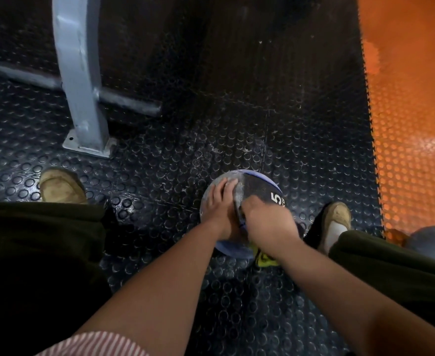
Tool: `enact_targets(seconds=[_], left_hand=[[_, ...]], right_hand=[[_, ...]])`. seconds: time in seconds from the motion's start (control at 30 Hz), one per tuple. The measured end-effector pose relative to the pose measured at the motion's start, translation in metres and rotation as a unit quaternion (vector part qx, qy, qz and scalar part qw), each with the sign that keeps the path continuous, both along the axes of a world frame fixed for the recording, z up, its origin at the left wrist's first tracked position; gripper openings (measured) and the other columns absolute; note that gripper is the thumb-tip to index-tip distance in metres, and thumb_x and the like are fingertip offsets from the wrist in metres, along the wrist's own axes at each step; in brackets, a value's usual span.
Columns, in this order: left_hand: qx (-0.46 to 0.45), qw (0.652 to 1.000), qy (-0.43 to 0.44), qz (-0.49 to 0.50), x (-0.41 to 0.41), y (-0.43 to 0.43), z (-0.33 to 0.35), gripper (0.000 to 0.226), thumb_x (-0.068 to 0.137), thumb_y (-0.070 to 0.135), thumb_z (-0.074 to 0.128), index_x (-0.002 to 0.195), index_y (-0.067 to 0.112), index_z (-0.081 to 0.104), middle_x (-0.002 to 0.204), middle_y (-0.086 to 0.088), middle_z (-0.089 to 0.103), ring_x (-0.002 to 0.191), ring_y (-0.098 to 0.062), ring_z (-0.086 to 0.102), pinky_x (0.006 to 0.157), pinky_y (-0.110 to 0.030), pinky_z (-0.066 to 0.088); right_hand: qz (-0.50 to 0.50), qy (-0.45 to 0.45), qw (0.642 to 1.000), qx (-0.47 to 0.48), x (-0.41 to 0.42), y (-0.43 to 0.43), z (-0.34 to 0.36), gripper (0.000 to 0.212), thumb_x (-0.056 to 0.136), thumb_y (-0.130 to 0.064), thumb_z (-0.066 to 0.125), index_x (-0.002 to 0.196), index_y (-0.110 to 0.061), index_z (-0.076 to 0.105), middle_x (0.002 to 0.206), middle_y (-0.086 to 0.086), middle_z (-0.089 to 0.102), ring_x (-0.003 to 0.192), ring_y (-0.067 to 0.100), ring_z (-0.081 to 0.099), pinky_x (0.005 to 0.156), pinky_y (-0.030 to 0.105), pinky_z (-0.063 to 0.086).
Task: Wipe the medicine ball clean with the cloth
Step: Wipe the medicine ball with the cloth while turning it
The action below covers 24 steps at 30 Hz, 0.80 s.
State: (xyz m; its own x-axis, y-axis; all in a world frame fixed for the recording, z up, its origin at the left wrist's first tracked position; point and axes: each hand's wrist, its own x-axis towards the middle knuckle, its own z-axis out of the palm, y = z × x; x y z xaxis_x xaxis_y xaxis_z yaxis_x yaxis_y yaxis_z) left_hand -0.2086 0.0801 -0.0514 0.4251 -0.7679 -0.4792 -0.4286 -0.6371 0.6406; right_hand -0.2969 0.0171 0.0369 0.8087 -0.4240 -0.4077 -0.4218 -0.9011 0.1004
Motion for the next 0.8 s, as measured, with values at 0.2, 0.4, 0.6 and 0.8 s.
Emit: enact_targets(seconds=[0.2,0.4,0.6,0.8], left_hand=[[0.029,0.999,-0.026,-0.007,-0.008,0.000,-0.001,0.117,0.073,0.038,0.079,0.152,0.031,-0.007,0.159,0.002,-0.017,0.148,-0.023,-0.015,0.121,-0.042,-0.001],[0.040,0.998,-0.051,-0.027,-0.007,0.000,0.001,0.138,0.057,0.049,0.087,0.151,0.026,-0.012,0.159,-0.001,-0.016,0.148,-0.024,-0.014,0.122,-0.043,0.000],[0.006,0.999,0.017,0.034,-0.005,-0.002,-0.001,0.097,0.085,0.034,0.068,0.152,0.034,-0.002,0.161,0.003,-0.015,0.148,-0.022,-0.012,0.121,-0.040,-0.001],[0.052,0.996,-0.061,-0.028,-0.016,0.003,0.000,0.128,0.070,0.044,0.081,0.151,0.025,-0.016,0.158,-0.001,-0.020,0.147,-0.026,-0.019,0.121,-0.042,-0.004]], right_hand=[[0.019,0.050,0.998,0.013,0.006,-0.001,0.007,0.030,0.091,-0.009,0.050,0.121,-0.011,0.049,0.116,0.007,0.054,0.093,0.029,0.064,0.056,0.031,0.037],[-0.032,0.042,0.998,-0.040,0.032,-0.027,0.004,0.033,0.095,-0.006,0.041,0.127,-0.009,0.045,0.125,0.006,0.051,0.098,0.027,0.062,0.061,0.033,0.040],[0.069,0.025,0.997,0.015,-0.004,0.013,-0.001,0.029,0.095,-0.005,0.041,0.123,-0.010,0.047,0.119,0.007,0.050,0.097,0.029,0.060,0.061,0.034,0.038],[0.005,0.032,0.999,-0.017,0.020,-0.017,0.005,0.028,0.093,-0.006,0.046,0.119,-0.012,0.052,0.119,0.002,0.053,0.096,0.026,0.062,0.060,0.032,0.038]])
